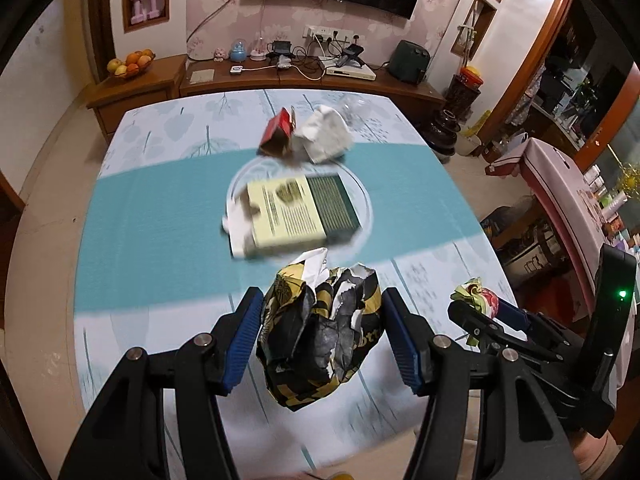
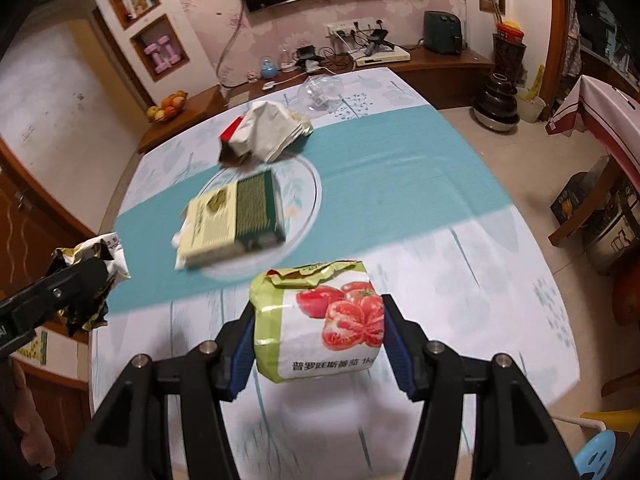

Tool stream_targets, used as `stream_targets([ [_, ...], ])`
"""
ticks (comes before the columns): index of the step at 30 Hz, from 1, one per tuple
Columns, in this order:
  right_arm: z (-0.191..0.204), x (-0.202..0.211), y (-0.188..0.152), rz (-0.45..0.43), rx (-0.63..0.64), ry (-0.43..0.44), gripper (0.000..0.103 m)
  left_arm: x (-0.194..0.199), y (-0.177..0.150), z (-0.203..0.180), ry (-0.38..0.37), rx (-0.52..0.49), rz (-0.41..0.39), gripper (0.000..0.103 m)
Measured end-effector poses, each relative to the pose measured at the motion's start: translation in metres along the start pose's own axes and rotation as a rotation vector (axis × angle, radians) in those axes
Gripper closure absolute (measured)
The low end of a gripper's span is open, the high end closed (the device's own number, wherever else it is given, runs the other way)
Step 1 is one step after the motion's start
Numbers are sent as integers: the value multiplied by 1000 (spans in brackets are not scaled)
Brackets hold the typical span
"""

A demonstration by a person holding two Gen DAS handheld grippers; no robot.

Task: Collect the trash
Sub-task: 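Carry the wrapper and tomato-print packet down toward the floor bin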

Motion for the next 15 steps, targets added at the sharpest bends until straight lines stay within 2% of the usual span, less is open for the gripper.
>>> stream_targets([
  [9, -1, 66, -96, 35, 73, 41, 46, 62, -108, -33, -17, 24, 10, 44],
  [15, -8, 87, -152, 80, 44, 69, 46, 88, -165, -48, -44, -8, 35, 44],
])
Point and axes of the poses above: each gripper's, at about its wrist camera, not at the fingertips, and x roughly against the way its jaws point, z to its left, y to its top, the point moved 10 cm from there along -x, roughly the way its jaws point, and after that the axes turned 12 degrees about y, right-handed, at the moved point
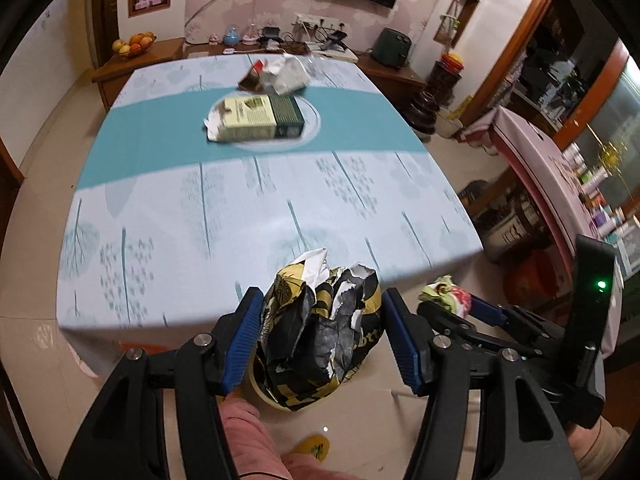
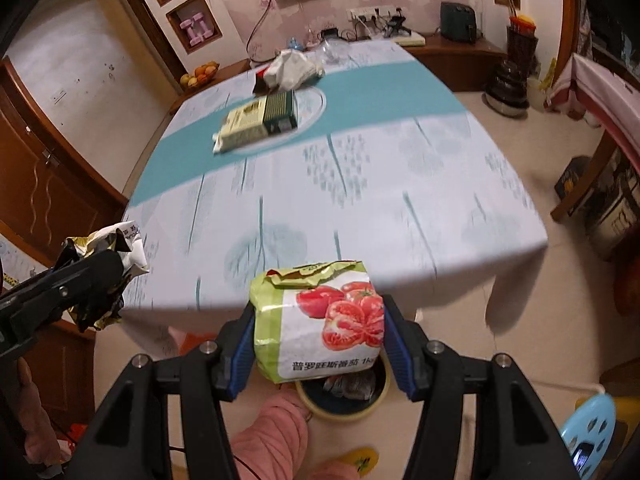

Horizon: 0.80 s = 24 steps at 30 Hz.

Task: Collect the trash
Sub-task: 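Carry the wrapper and tomato-print packet down toward the floor bin, then open both grippers over the bin to drop the wrapper and packet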

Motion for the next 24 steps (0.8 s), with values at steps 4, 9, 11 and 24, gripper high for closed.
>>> stream_targets([
  [4, -4, -1, -38, 43, -38, 11, 46, -3, -30, -4, 3, -22, 38, 44],
  [9, -13, -16, -79, 103, -98, 6, 46, -29, -65, -3, 8, -49, 111, 44],
  [11, -17, -27, -93, 128, -130, 4, 46, -47, -79, -1, 9, -63, 142, 44],
  [24, -79, -159, -193, 253, -285, -45, 46, -210, -157, 0, -6, -146, 248, 43],
])
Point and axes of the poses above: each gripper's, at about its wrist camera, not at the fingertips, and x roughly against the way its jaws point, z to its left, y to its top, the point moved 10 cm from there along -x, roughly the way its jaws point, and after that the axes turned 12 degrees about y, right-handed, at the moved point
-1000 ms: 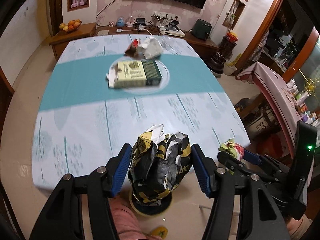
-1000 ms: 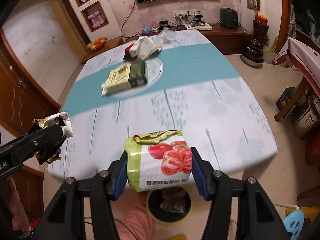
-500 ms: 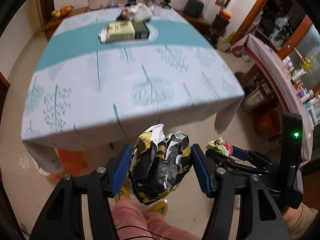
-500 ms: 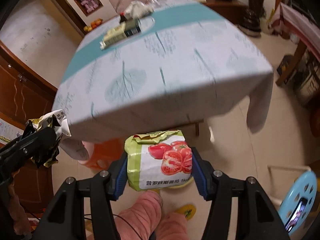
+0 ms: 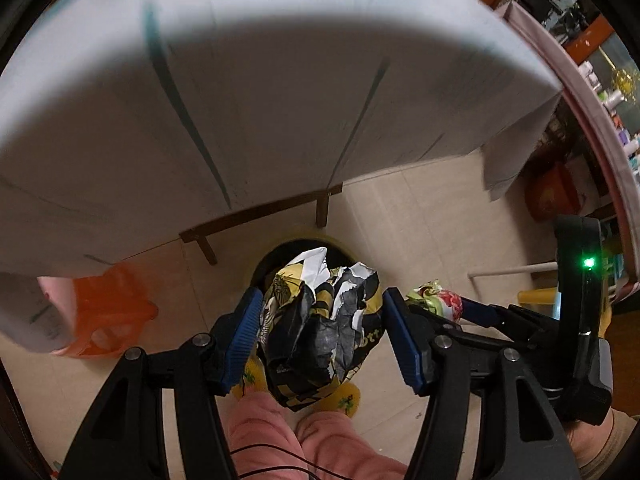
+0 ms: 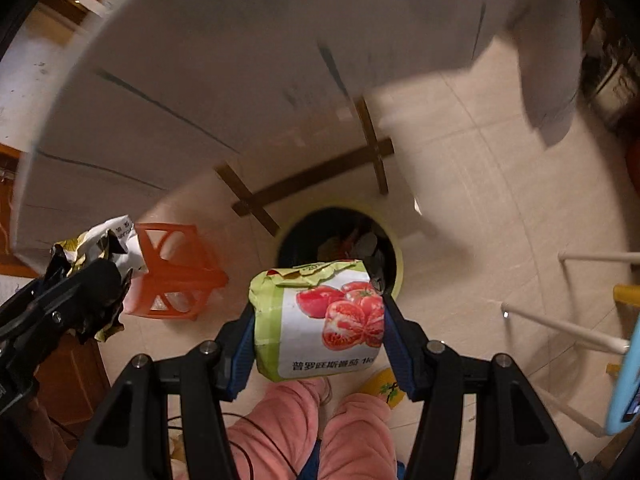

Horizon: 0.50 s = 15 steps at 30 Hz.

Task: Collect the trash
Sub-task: 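Open both grippers over the bin to drop the wrapper and packet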

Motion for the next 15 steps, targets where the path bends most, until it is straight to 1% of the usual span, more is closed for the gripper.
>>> stream_targets([
  [4, -25, -52, -5, 16, -37, -9, 46, -52, -6, 0, -1, -15, 4, 42],
  [7, -40, -83, -7, 15, -65, -8, 45, -80, -8, 0, 1, -17, 1, 40],
  [10, -52, -107, -8, 1, -90, 6, 43, -99, -10, 2, 7, -14, -6, 36],
  [12, -59, -117, -8, -9, -97, 1, 41, -110, -13, 1, 26, -19, -10, 33],
  [13, -63, -122, -8, -15, -97, -6, 38, -116, -14, 2, 36, -23, -7, 32],
  [14, -65, -124, -8, -19, -97, -11, 34, -121, -16, 2, 45, -22, -1, 29],
  [15, -67, -127, -9, -23, -99, -15, 33, -124, -18, 1, 48, -23, 10, 22],
])
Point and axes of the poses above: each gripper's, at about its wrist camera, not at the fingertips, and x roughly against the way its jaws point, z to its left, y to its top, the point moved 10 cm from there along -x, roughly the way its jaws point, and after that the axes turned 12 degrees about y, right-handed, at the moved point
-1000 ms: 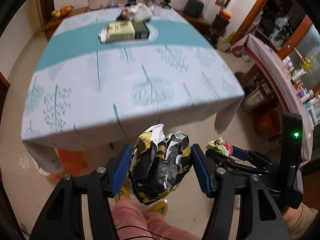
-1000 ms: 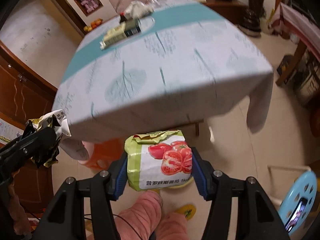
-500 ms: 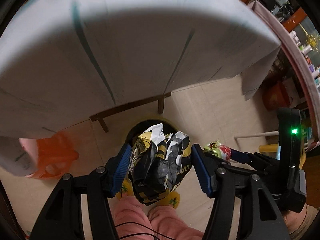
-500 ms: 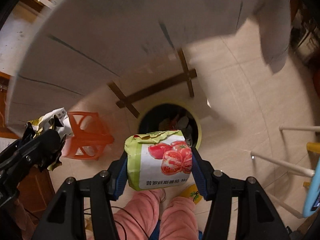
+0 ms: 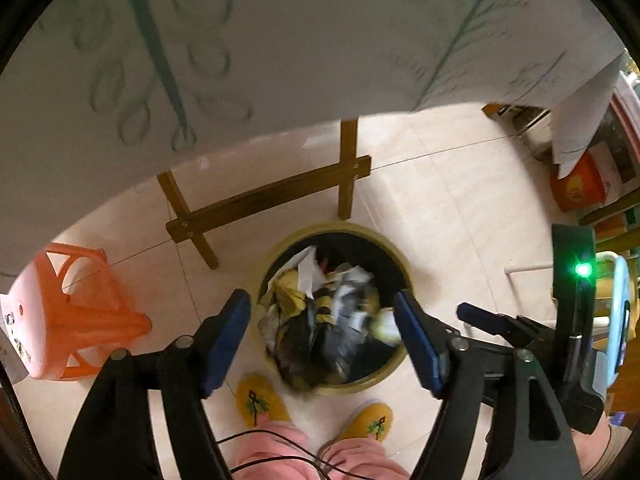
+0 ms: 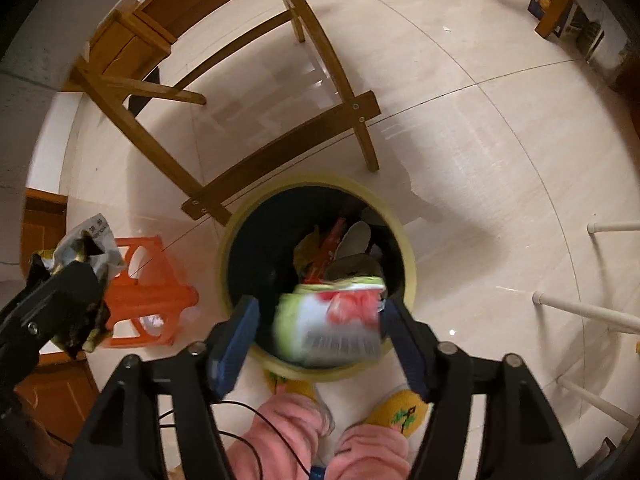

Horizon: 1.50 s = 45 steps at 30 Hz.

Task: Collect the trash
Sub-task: 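Open both grippers over the bin to drop the wrapper and packet, then raise both tools back toward the table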

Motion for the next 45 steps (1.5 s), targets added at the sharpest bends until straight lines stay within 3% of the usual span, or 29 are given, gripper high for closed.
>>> stream_targets([
  [6, -12, -11, -5, -1, -15, -10, 31, -11, -4, 6, 27, 12, 6, 4],
  [21, -7, 23, -8, -18, 8, -65, 31, 35, -14, 11, 79, 37, 19, 4],
  [32, 25, 103, -12, -17, 11, -90, 31, 130, -11, 11, 99, 44, 25, 4],
  [45, 84, 243, 4, -74, 77, -116, 31, 283, 18, 22, 86, 96, -44, 4],
])
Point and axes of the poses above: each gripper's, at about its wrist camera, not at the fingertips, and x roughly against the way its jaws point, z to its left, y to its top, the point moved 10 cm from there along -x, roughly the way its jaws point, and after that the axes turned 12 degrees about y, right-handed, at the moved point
